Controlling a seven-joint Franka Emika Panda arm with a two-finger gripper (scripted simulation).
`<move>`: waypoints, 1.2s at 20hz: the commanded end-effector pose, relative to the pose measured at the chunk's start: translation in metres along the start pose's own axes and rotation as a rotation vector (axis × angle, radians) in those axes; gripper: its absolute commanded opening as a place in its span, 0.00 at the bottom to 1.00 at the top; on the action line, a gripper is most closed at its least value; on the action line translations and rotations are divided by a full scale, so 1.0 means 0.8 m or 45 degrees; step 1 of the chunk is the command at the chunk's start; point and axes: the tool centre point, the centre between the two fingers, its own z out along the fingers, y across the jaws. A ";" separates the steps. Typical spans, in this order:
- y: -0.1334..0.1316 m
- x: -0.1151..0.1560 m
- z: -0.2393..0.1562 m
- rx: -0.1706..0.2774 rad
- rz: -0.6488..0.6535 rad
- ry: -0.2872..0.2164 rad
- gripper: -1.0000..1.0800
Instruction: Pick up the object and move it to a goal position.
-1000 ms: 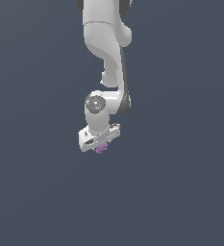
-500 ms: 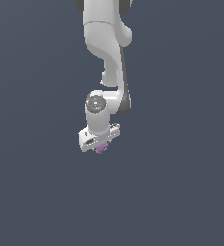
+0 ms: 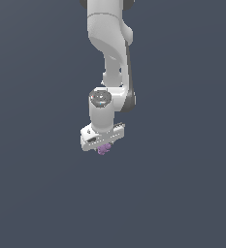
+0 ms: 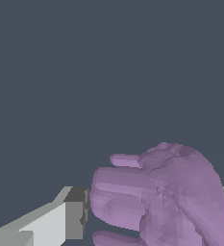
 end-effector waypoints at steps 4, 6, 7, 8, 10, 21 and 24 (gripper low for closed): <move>-0.006 0.025 -0.041 -0.061 0.063 0.062 0.00; -0.009 0.036 -0.060 -0.088 0.091 0.089 0.00; -0.010 0.041 -0.070 -0.103 0.106 0.104 0.00; -0.012 0.047 -0.080 -0.118 0.121 0.118 0.00; -0.015 0.057 -0.099 -0.147 0.151 0.146 0.00; -0.034 0.102 -0.198 -0.292 0.297 0.283 0.00; -0.040 0.112 -0.223 -0.329 0.333 0.317 0.00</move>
